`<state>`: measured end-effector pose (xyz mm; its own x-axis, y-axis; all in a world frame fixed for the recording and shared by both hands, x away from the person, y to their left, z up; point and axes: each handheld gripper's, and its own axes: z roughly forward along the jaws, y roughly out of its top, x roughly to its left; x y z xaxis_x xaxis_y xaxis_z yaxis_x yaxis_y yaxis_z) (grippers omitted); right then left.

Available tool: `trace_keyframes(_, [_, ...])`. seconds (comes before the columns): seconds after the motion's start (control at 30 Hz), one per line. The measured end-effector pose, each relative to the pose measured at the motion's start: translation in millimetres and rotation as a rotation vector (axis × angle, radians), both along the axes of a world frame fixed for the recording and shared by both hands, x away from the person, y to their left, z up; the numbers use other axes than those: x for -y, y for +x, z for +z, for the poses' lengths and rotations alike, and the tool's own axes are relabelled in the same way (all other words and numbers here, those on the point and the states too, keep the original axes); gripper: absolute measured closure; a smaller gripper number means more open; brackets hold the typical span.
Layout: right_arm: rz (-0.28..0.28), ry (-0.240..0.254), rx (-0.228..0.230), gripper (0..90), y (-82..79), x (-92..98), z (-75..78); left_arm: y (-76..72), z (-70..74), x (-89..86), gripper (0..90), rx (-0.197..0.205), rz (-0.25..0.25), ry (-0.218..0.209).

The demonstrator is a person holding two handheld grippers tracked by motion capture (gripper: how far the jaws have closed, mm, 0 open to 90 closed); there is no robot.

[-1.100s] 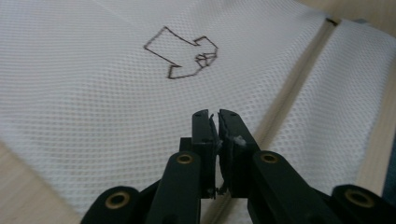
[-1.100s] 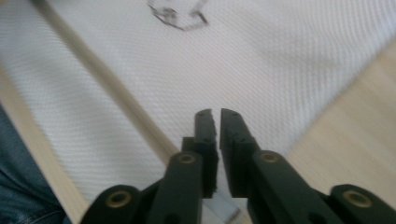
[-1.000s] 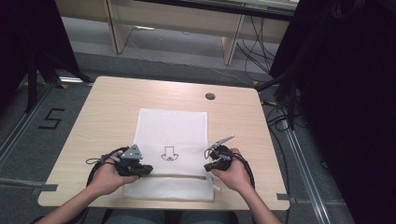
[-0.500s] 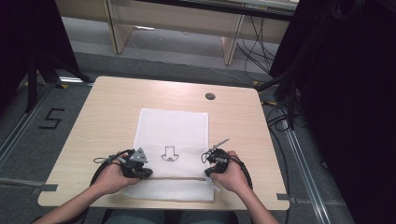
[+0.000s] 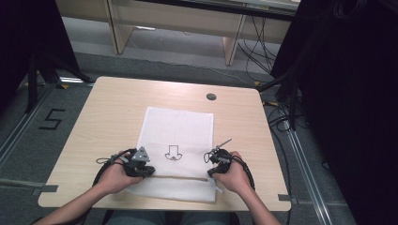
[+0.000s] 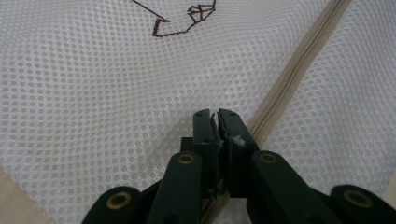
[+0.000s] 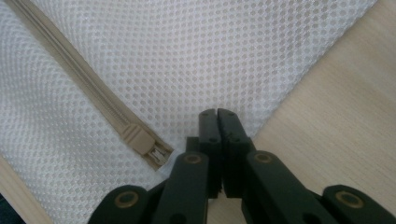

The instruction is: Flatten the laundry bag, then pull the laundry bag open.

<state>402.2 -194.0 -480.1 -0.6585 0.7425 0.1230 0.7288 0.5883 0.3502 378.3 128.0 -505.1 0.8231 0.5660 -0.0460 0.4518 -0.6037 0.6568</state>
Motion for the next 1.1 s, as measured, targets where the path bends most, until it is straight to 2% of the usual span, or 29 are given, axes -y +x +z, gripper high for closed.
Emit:
trace_keyframes(0.03, [-0.011, 0.018, 0.011, 84.2, 0.3, 3.2, 4.0, 0.8, 0.7, -1.2, 81.3, 0.005, -0.013, -0.007])
trace_keyframes(0.07, [-0.011, 0.018, 0.011, 84.2, 0.3, 3.2, 4.0, 0.0, 0.8, -1.8, 81.3, -0.008, 0.009, -0.027])
trace_keyframes(0.1, [-0.046, 0.012, 0.018, 83.5, -0.7, 5.0, 8.7, -0.6, 2.1, -2.7, 80.5, -0.013, 0.017, -0.048])
trace_keyframes(0.13, [-0.041, 0.036, 0.05, 82.1, 0.7, 8.6, 11.6, -0.4, 3.2, -3.4, 78.8, -0.006, 0.029, -0.066])
trace_keyframes(0.17, [-0.072, 0.067, 0.076, 79.5, 0.9, 14.3, 18.3, -0.5, 7.0, -4.7, 73.2, 0.019, 0.043, -0.089])
trace_keyframes(0.2, [-0.072, 0.067, 0.076, 79.5, 0.9, 14.3, 18.3, -0.5, 7.0, -4.7, 70.1, 0.019, 0.043, -0.089])
trace_keyframes(0.23, [-0.077, 0.074, 0.088, 79.1, 1.4, 17.3, 20.2, -1.2, 8.7, -4.8, 70.1, 0.032, 0.044, -0.105])
trace_keyframes(0.33, [-0.086, 0.083, 0.107, 77.2, 2.5, 24.9, 20.9, -2.8, 11.6, -3.6, 61.4, 0.068, 0.059, -0.134])
trace_keyframes(0.37, [-0.11, 0.082, 0.095, 76.9, 0.9, 27.6, 21.4, -3.4, 12.1, -3.5, 56.3, 0.081, 0.065, -0.135])
trace_keyframes(0.4, [-0.11, 0.082, 0.095, 76.9, 0.9, 27.6, 21.4, -2.9, 12.2, -4.4, 56.3, 0.09, 0.062, -0.136])
trace_keyframes(0.43, [-0.117, 0.08, 0.095, 76.7, 0.1, 28.8, 22.0, -4.0, 11.4, -3.6, 54.7, 0.073, 0.085, -0.167])
trace_keyframes(0.47, [-0.107, 0.086, 0.106, 76.5, -0.1, 30.3, 22.6, -2.8, 11.7, -5.9, 53.0, 0.087, 0.074, -0.16])
trace_keyframes(0.5, [-0.102, 0.09, 0.119, 76.4, -0.2, 32.1, 23.3, -3.0, 11.3, -5.9, 51.2, 0.081, 0.087, -0.174])
trace_keyframes(0.57, [-0.11, 0.095, 0.122, 76.4, -1.7, 34.0, 25.3, -1.8, 11.8, -7.8, 49.2, 0.097, 0.081, -0.162])
trace_keyframes(0.67, [-0.123, 0.102, 0.126, 76.4, -4.5, 37.3, 27.5, -4.3, 12.6, -5.3, 47.5, 0.092, 0.092, -0.196])
trace_keyframes(0.7, [-0.124, 0.104, 0.13, 76.5, -5.9, 38.5, 28.0, -3.6, 13.2, -6.0, 47.1, 0.099, 0.069, -0.188])
trace_keyframes(0.77, [-0.134, 0.117, 0.115, 78.6, -10.9, 40.3, 28.2, -5.7, 13.4, -3.6, 45.3, 0.074, 0.072, -0.218])
trace_keyframes(0.8, [-0.134, 0.117, 0.115, 78.6, -10.9, 40.3, 28.2, -5.3, 13.6, -3.7, 45.3, 0.078, 0.056, -0.21])
trace_keyframes(0.83, [-0.129, 0.123, 0.096, 80.3, -15.1, 40.2, 29.0, -6.2, 13.4, -1.6, 43.9, 0.064, 0.061, -0.222])
trace_keyframes(0.87, [-0.129, 0.123, 0.096, 80.3, -15.1, 40.2, 29.0, -6.2, 13.4, -1.6, 43.5, 0.064, 0.061, -0.222])
trace_keyframes(0.9, [-0.121, 0.123, 0.089, 80.9, -16.6, 39.8, 28.4, -5.7, 13.7, -2.2, 43.5, 0.086, 0.053, -0.205])
trace_keyframes(0.93, [-0.126, 0.115, 0.063, 82.5, -19.0, 38.7, 28.4, -6.1, 13.6, -1.7, 43.0, 0.081, 0.057, -0.211])
trace_keyframes(0.97, [-0.105, 0.123, 0.076, 83.6, -19.9, 38.3, 26.8, -6.0, 13.0, -0.5, 42.9, 0.08, 0.066, -0.227])
trace_keyframes(1.0, [-0.095, 0.123, 0.049, 86.0, -22.2, 36.0, 25.1, -5.5, 12.8, -0.1, 42.7, 0.07, 0.068, -0.231])
trace_keyframes(1.07, [-0.082, 0.124, 0.043, 87.9, -22.6, 34.8, 24.5, -4.9, 13.0, -0.7, 42.7, 0.069, 0.062, -0.221])
trace_keyframes(1.1, [-0.095, 0.112, 0.014, 90.0, -24.3, 31.8, 25.1, -5.0, 13.2, 0.0, 43.0, 0.068, 0.066, -0.225])
